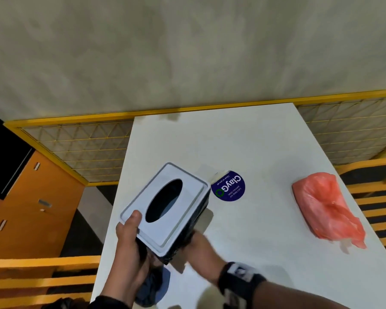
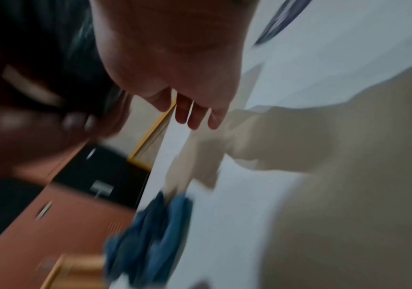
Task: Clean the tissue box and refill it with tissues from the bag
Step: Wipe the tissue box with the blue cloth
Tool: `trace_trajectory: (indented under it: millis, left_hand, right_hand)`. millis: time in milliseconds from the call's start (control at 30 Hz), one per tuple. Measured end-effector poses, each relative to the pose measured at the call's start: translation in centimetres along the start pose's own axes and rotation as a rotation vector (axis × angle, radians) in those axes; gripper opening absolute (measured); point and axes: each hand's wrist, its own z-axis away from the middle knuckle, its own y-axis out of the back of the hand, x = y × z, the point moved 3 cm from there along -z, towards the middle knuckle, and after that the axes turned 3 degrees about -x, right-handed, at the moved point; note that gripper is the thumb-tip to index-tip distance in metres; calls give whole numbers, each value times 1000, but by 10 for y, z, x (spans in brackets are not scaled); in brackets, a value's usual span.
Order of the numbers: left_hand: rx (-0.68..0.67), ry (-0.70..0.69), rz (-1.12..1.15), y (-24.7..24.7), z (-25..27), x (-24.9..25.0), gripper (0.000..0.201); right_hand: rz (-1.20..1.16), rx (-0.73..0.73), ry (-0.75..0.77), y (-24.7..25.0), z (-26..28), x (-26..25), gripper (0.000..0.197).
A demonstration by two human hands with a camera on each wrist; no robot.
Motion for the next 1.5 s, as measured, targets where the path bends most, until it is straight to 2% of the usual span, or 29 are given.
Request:
trace_trajectory:
  millis: [67, 133, 233, 300, 367, 467, 567, 700, 767, 867, 967, 1000, 1067, 1167, 1233, 1300, 1333, 1400, 1500]
  left_hand:
    - [-40, 5, -50, -6, -8, -3, 70]
    - [-64, 55, -93, -15, -24, -13, 66]
    - [-224, 146, -182, -41, -48, -34, 82]
    - [-347, 178, -283, -65, -58, -42, 73]
    - [-396, 186, -377, -86, -68, -49, 60]
    - [-388, 167, -485, -107, -84, -55, 53]
    - [-344, 138, -572, -116, -97, -61, 35]
    - [-284, 159, -616, -122, -102, -68, 31]
    - [-277, 163, -620, -124, -101, -70, 30]
    - [-243, 150, -637, -123, -103, -73, 40]
    - [-188, 187, -705, -122, -104, -73, 72]
    - [-176, 175, -743, -122, -105, -73, 80]
    - [-150, 71, -854, -128, -98, -67, 82]
    - [-138, -217, -1158, -143, -81, -56, 79]
    - [-234, -428, -1426, -155, -65, -60, 75]
    - [-353, -563, -1592, -166, -51, -73, 64]
    - [-379, -595, -1641, -172, -46, -79, 59]
    - [-426, -547, -1714, -181, -38, -87, 55]
    - [-519, -501, -1772, -188, -33, -91, 61]
  right_hand:
    - [-40, 327, 24, 65, 10, 8, 32]
    - [-138, 504, -24, 129, 26, 7, 25]
    - [-315, 486, -5, 178, 41, -11, 20]
    - [-356, 455, -1, 193, 44, -23, 27]
    - [-297, 408, 15, 197, 45, -30, 34]
    - [-300, 404, -15, 202, 44, -28, 36]
    - [-322, 379, -44, 207, 42, -21, 37]
    - [-280, 331, -46, 210, 40, -12, 38]
    - [-275, 305, -35, 210, 41, -10, 33]
    - [-280, 296, -10, 208, 39, -14, 31]
    - [-241, 336, -27, 206, 35, -16, 34]
    - [-229, 347, -32, 206, 34, -13, 32]
    - [-194, 355, -32, 204, 34, -7, 25]
    - [-154, 342, -12, 196, 40, 3, 64]
    - [-125, 314, 64, 186, 46, 0, 64]
    - [-81, 319, 121, 177, 52, -2, 70]
    - [-69, 331, 146, 174, 54, -4, 74]
    - [-31, 367, 166, 170, 56, -3, 77]
    - [34, 429, 135, 171, 53, 10, 79]
